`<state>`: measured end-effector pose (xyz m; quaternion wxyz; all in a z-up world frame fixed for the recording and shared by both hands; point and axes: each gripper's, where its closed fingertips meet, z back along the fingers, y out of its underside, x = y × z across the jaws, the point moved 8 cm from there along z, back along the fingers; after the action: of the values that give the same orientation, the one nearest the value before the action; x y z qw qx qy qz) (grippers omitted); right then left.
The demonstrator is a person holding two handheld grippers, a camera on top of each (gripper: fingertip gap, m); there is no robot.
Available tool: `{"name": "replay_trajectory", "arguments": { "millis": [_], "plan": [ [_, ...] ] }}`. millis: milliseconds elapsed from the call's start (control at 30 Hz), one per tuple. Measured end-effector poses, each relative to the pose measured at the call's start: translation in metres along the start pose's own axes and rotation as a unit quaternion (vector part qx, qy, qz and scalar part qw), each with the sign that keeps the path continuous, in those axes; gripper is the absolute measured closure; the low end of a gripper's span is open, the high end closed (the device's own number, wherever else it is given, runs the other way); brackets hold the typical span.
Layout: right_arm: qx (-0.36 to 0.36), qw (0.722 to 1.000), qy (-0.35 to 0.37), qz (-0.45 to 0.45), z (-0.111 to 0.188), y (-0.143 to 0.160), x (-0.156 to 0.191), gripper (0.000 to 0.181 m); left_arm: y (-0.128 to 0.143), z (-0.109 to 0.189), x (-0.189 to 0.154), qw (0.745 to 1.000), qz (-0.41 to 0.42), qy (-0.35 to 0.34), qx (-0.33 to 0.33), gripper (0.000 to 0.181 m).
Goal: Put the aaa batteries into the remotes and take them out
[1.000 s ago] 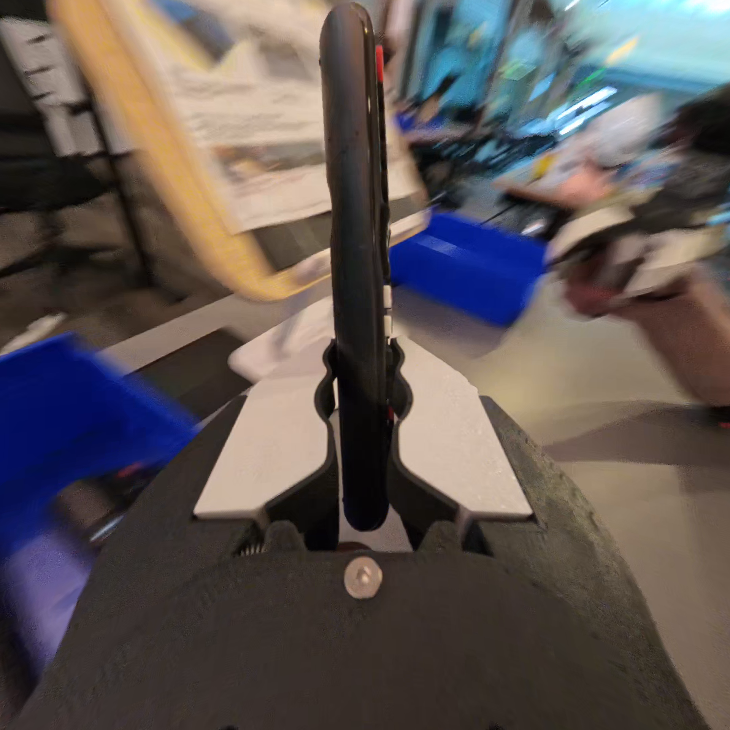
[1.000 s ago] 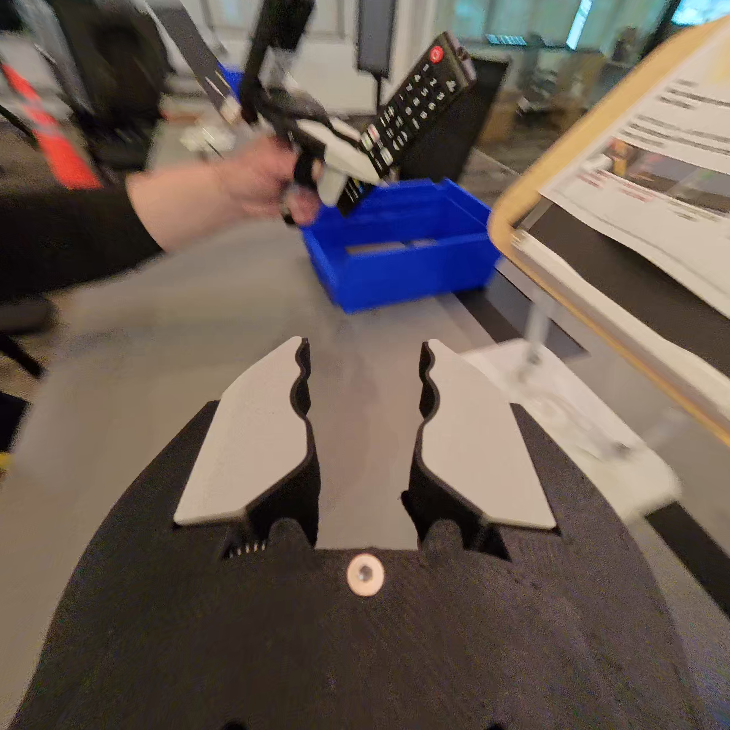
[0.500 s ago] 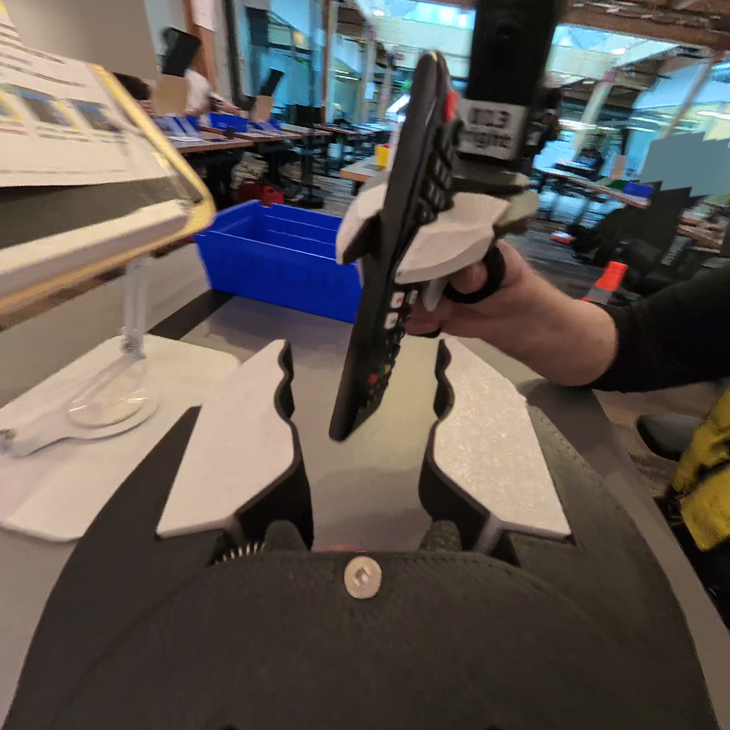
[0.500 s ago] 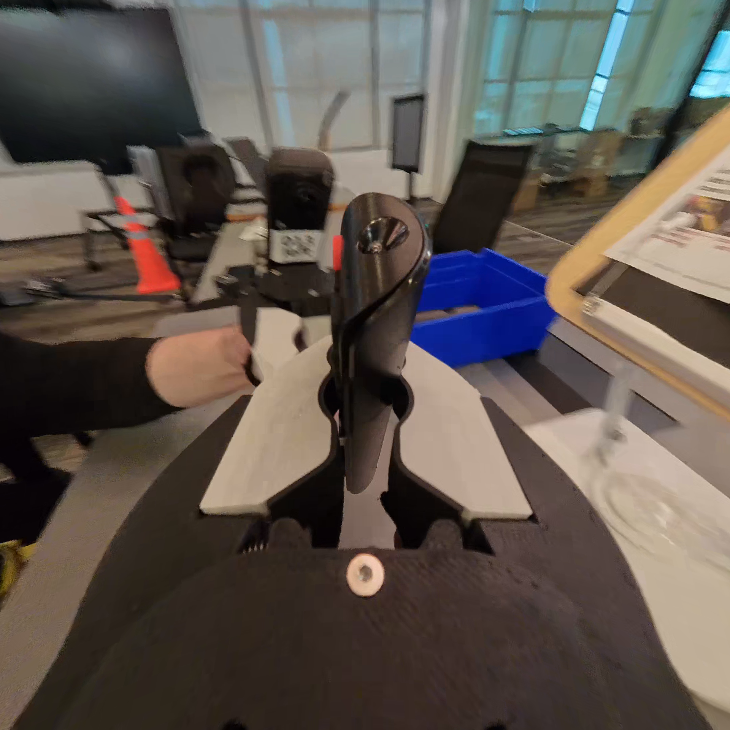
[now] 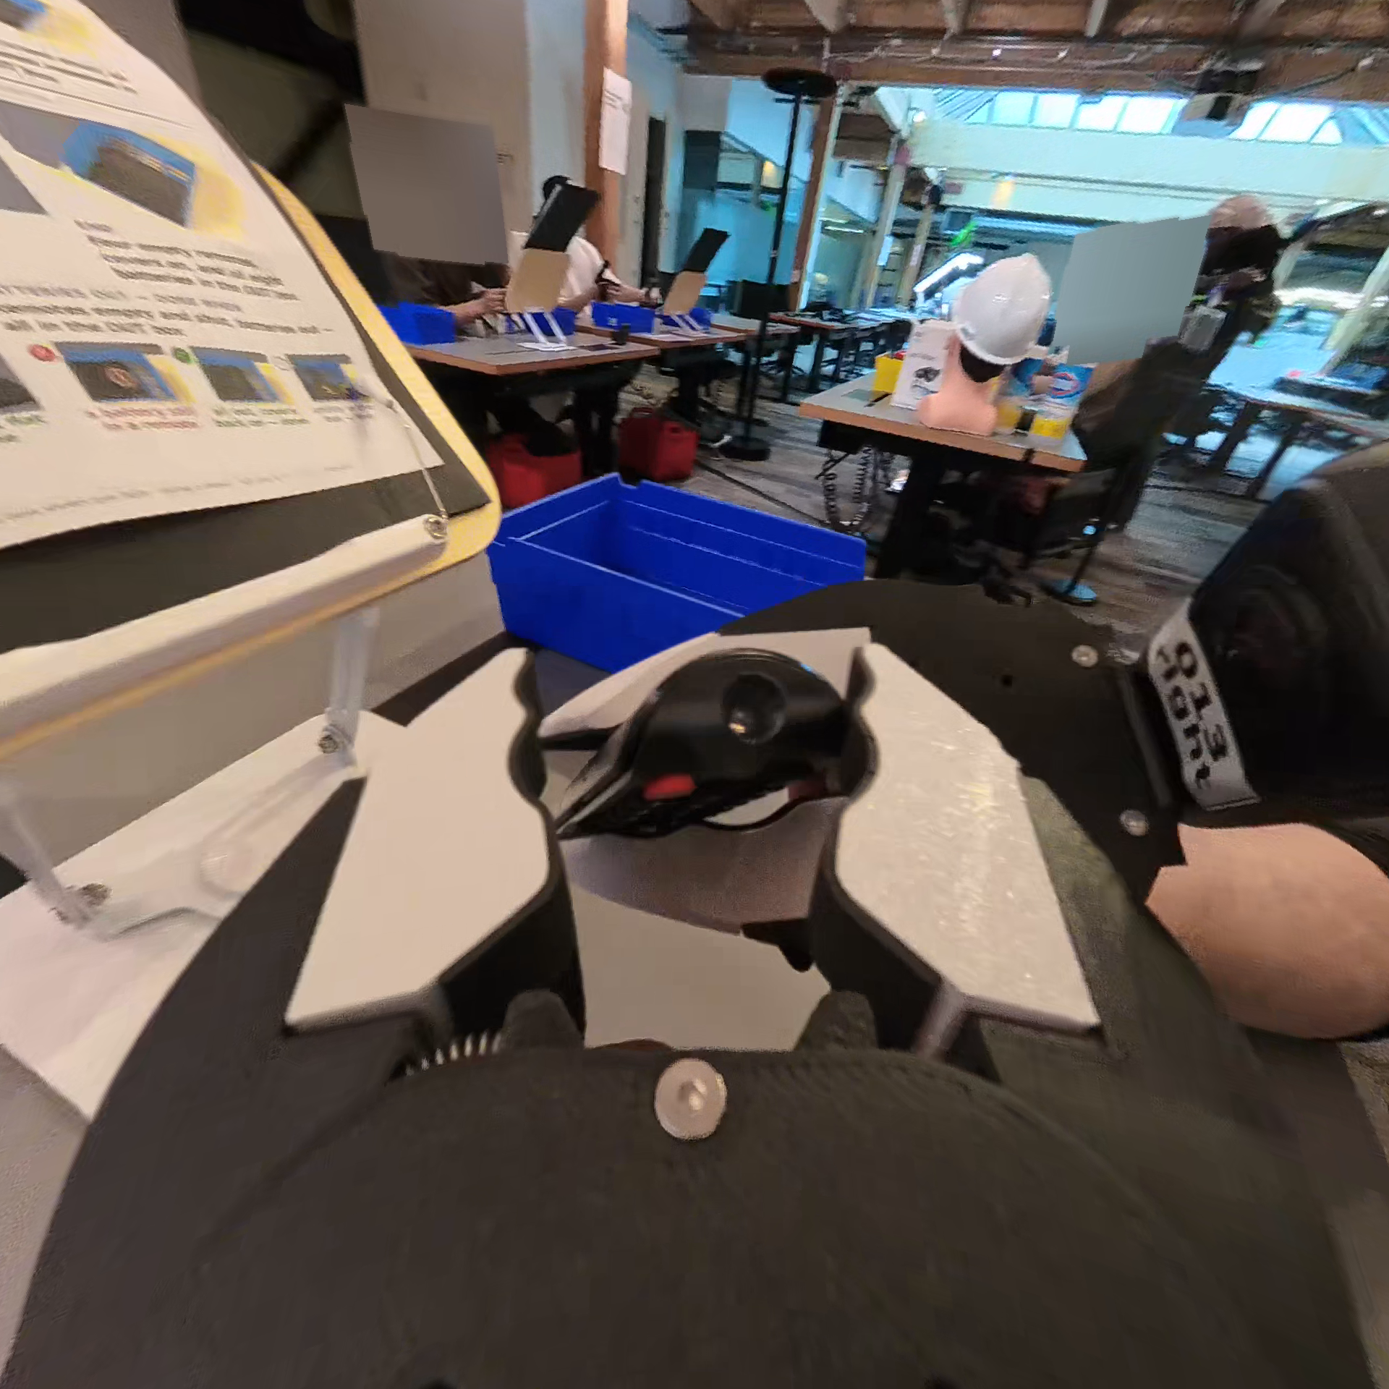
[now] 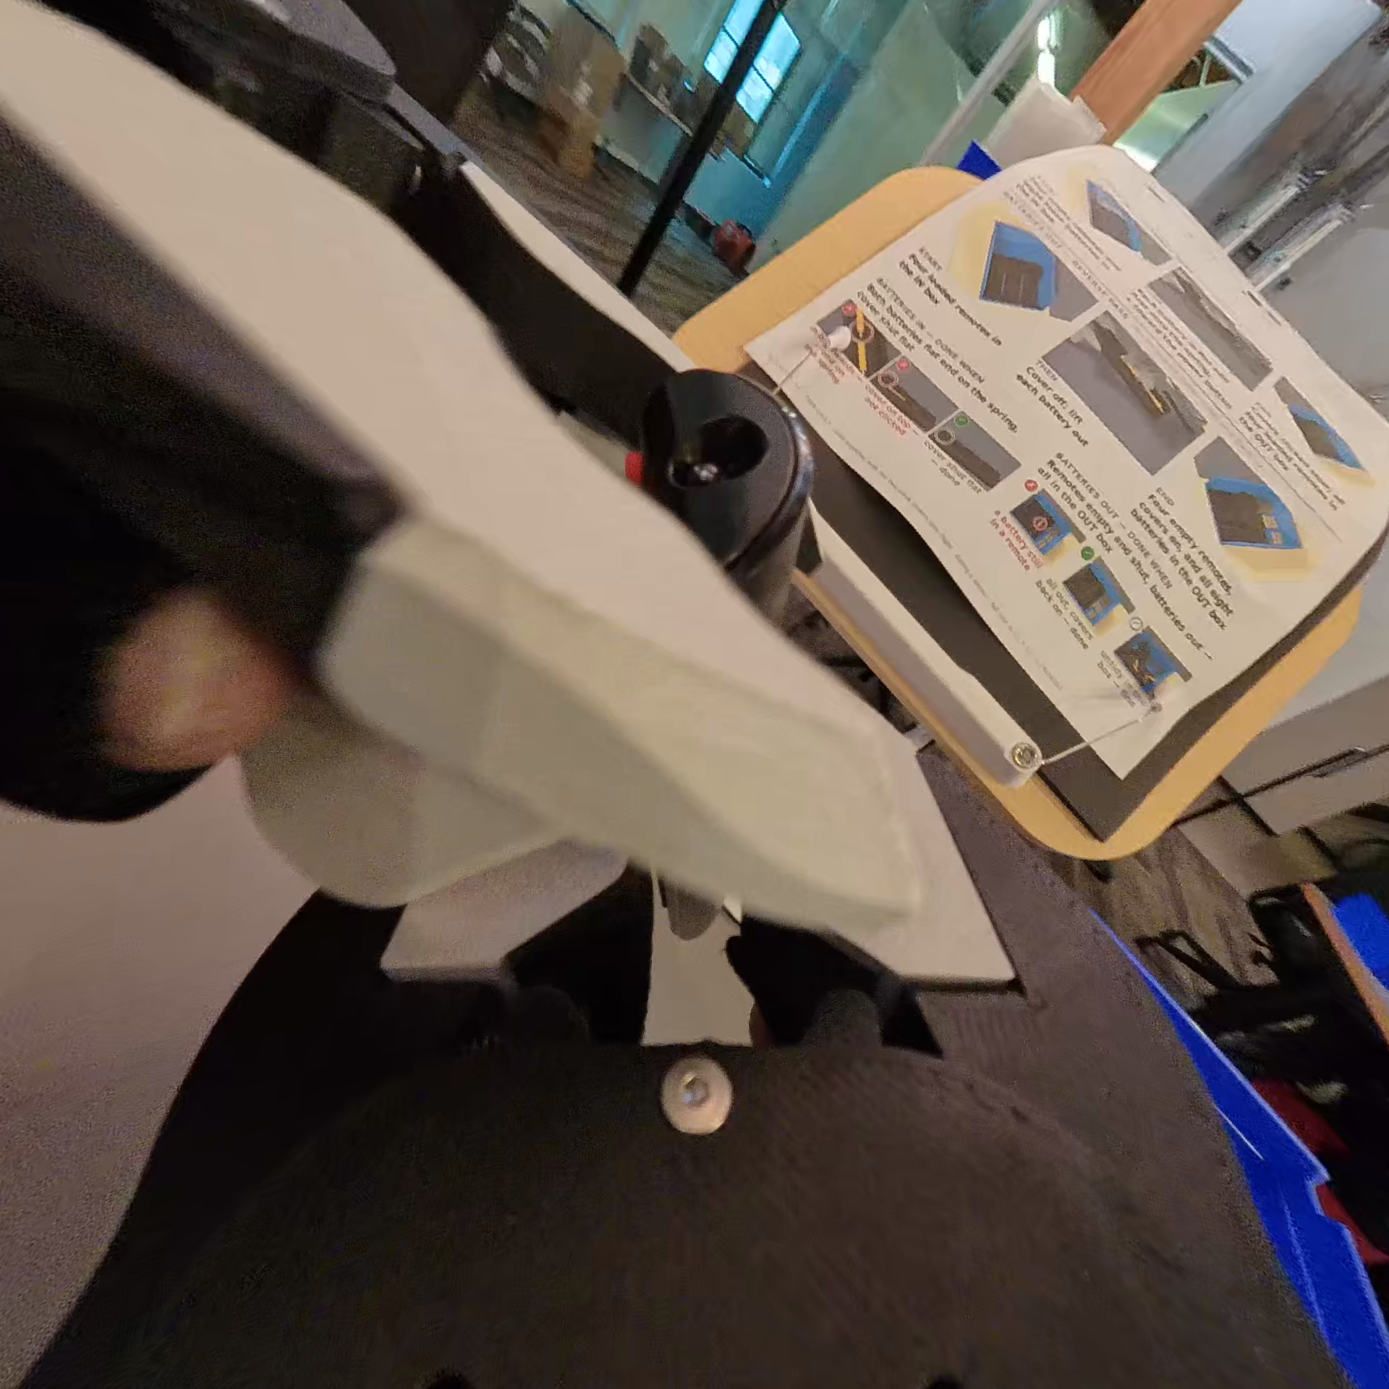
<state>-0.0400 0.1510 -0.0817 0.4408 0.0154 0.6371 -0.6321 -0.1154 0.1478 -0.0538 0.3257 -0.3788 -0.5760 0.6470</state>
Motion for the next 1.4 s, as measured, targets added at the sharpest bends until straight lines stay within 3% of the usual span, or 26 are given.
{"name": "replay_trajectory", "arguments": {
  "millis": [33, 167, 200, 300, 367, 433, 500, 633, 700, 767, 867, 900, 967, 1000, 1067, 1267, 1333, 1400],
  "plan": [
    [0.006, 1.0, -0.002, 0.001, -0.001, 0.002, 0.004, 0.12, 0.002, 0.001, -0.002, 1.0, -0.005, 0.01, 0.0, 0.118],
    [0.006, 1.0, -0.004, 0.018, 0.0, 0.005, 0.018, 0.083, 0.007, 0.007, -0.004, 0.999, -0.042, 0.002, -0.022, 0.124],
    [0.002, 1.0, -0.015, 0.014, 0.001, 0.005, 0.021, 0.083, 0.008, 0.009, -0.003, 0.999, -0.039, 0.01, -0.026, 0.124],
    [-0.02, 0.998, -0.059, 0.0, 0.005, 0.005, 0.028, 0.154, 0.007, 0.017, 0.005, 0.998, -0.02, 0.049, -0.034, 0.125],
    [-0.03, 0.992, -0.123, -0.012, 0.008, 0.009, 0.032, 0.147, 0.004, 0.025, 0.015, 0.995, 0.003, 0.086, -0.052, 0.125],
    [-0.037, 0.973, -0.223, -0.055, 0.009, 0.017, 0.033, 0.12, 0.002, 0.032, 0.019, 0.984, 0.026, 0.163, -0.061, 0.125],
    [-0.051, 0.933, -0.328, -0.138, 0.007, 0.028, 0.029, 0.106, 0.001, 0.038, 0.017, 0.962, 0.046, 0.256, -0.081, 0.126],
    [-0.103, 0.797, -0.538, -0.254, 0.004, 0.038, 0.029, 0.103, 0.002, 0.032, 0.01, 0.927, 0.063, 0.36, -0.087, 0.126],
    [-0.106, 0.734, -0.616, -0.265, 0.002, 0.042, 0.035, 0.126, 0.005, 0.028, 0.003, 0.912, 0.052, 0.4, -0.066, 0.125],
    [-0.11, 0.71, -0.645, -0.259, 0.0, 0.048, 0.041, 0.133, 0.008, 0.022, 0.001, 0.913, 0.047, 0.403, -0.047, 0.125],
    [-0.119, 0.72, -0.626, -0.274, -0.002, 0.057, 0.041, 0.134, 0.012, 0.022, 0.011, 0.933, 0.038, 0.357, -0.039, 0.117],
    [-0.109, 0.736, -0.604, -0.285, -0.005, 0.061, 0.04, 0.135, 0.015, 0.023, 0.014, 0.939, 0.039, 0.339, -0.034, 0.097],
    [-0.084, 0.769, -0.562, -0.294, -0.011, 0.068, 0.036, 0.135, 0.021, 0.02, 0.019, 0.956, 0.03, 0.291, -0.013, 0.086],
    [-0.077, 0.783, -0.541, -0.297, -0.013, 0.071, 0.034, 0.135, 0.026, 0.018, 0.022, 0.965, 0.015, 0.26, 0.007, 0.088],
    [-0.076, 0.803, -0.513, -0.294, -0.014, 0.073, 0.037, 0.135, 0.031, 0.014, 0.025, 0.973, 0.009, 0.227, 0.026, 0.117],
    [-0.088, 0.838, -0.444, -0.305, -0.016, 0.079, 0.043, 0.139, 0.035, 0.014, 0.038, 0.98, 0.031, 0.196, 0.02, 0.141],
    [-0.11, 0.818, -0.47, -0.314, -0.012, 0.078, 0.039, 0.143, 0.036, 0.017, 0.042, 0.976, 0.047, 0.213, 0.021, 0.142],
    [-0.114, 0.782, -0.495, -0.362, -0.014, 0.078, 0.032, 0.13, 0.041, 0.016, 0.042, 0.977, 0.035, 0.208, 0.037, 0.143]
  ]
}}
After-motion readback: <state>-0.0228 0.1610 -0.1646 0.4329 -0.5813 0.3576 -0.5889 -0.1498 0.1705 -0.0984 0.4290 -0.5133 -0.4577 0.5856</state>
